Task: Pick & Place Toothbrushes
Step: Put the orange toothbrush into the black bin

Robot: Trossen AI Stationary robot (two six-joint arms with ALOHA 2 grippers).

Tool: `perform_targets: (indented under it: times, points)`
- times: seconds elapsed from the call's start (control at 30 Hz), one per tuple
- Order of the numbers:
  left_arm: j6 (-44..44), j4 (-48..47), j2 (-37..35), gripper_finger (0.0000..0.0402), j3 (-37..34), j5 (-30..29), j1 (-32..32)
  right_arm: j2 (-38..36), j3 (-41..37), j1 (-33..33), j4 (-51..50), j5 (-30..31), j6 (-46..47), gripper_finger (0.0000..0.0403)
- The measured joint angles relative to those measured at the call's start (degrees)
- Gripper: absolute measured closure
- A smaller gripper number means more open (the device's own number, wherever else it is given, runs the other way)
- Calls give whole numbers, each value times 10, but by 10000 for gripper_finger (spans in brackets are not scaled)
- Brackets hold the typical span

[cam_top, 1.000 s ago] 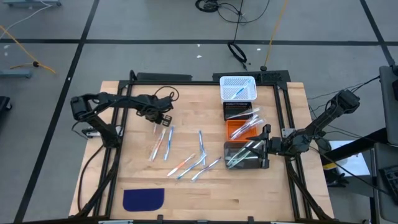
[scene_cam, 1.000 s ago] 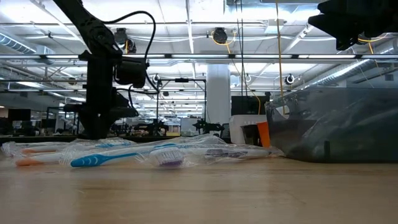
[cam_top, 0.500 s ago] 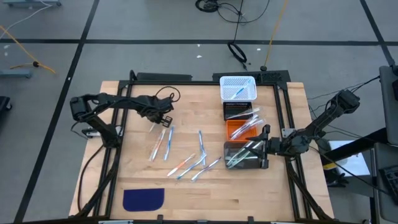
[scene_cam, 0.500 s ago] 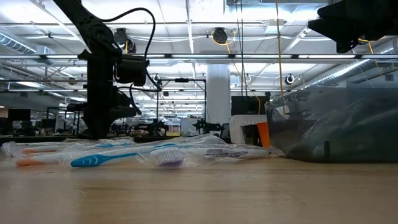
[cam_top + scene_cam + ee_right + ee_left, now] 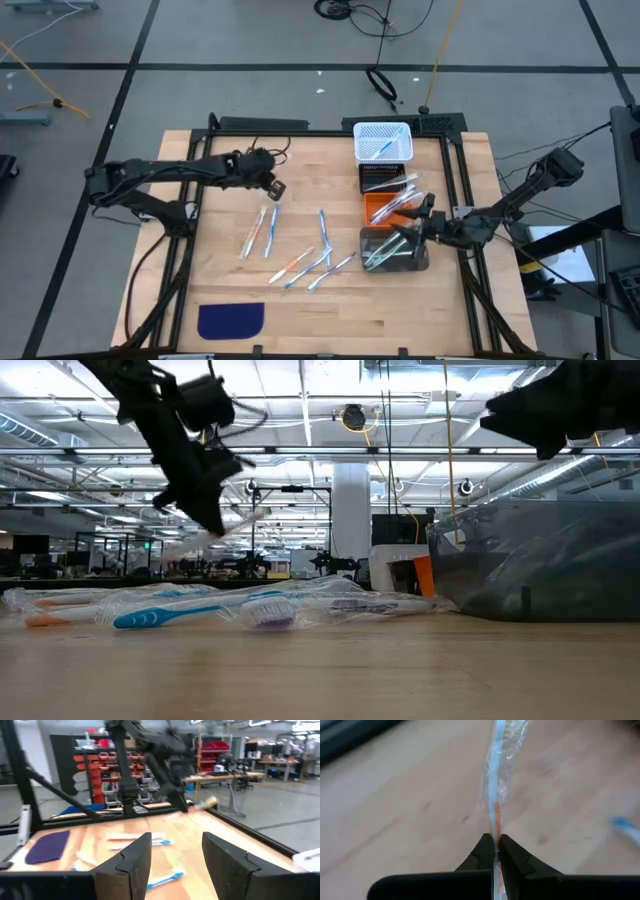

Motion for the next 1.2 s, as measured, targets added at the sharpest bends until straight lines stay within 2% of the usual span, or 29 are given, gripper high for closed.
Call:
perform_targets:
  times: [0.37, 0.67, 0.9, 1.03, 1.2]
  points:
    - [145, 214, -13, 398, 0, 81, -51, 2, 0, -100, -5, -7, 26, 236]
    - [181, 343, 2, 398, -1, 108, -64, 9, 0, -205, 4, -163, 100, 236]
    - [184, 519, 64, 399, 0, 135, -93, 62, 0, -272, 99, -263, 104, 236]
    - [180, 601, 111, 399, 7, 137, -109, 96, 0, -301, 150, -295, 103, 236]
    - [179, 621, 176, 398, 54, 137, -128, 138, 18, -327, 168, -304, 107, 236]
